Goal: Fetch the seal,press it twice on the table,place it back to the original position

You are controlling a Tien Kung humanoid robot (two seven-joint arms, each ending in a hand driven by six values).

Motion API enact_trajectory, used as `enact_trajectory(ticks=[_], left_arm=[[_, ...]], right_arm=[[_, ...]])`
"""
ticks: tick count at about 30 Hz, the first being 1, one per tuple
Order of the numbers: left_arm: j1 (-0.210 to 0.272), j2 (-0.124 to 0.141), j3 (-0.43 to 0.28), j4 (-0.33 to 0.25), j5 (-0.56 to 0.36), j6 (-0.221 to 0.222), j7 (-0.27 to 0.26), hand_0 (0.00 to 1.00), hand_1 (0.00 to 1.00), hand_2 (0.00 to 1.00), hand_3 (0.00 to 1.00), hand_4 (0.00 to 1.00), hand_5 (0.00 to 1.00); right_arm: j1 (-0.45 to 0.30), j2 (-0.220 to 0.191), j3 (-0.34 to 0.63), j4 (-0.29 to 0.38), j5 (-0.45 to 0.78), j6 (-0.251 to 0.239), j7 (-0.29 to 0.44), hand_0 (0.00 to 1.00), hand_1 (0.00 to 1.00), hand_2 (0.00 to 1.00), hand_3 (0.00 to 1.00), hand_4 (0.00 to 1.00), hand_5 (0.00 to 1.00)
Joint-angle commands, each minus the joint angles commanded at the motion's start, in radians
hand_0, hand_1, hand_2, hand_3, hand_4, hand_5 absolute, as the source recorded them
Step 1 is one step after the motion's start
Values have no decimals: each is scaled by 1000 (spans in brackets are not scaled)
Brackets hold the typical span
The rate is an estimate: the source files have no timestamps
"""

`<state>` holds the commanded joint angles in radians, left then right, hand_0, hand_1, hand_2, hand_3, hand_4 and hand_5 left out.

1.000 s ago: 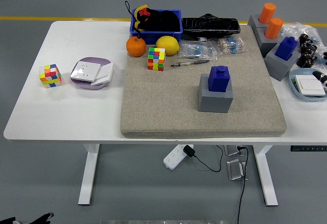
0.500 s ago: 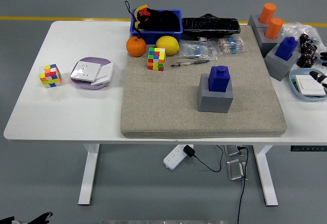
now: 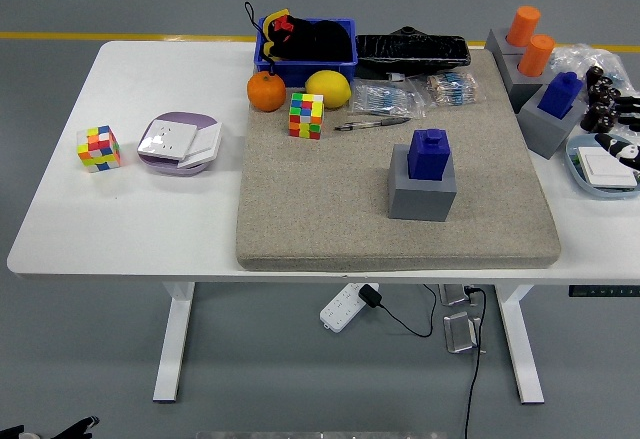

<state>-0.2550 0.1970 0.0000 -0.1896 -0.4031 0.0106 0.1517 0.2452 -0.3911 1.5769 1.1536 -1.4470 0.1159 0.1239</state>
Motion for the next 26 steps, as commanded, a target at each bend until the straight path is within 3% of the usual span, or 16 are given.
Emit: enact_trajectory(ticks=[26], left_arm=[[-2, 0, 0, -2, 9, 0, 0, 811, 787, 763, 801, 678, 435]], right_arm=[[3, -4, -11, 3, -5, 1, 0, 819, 738, 743, 707, 853, 213]])
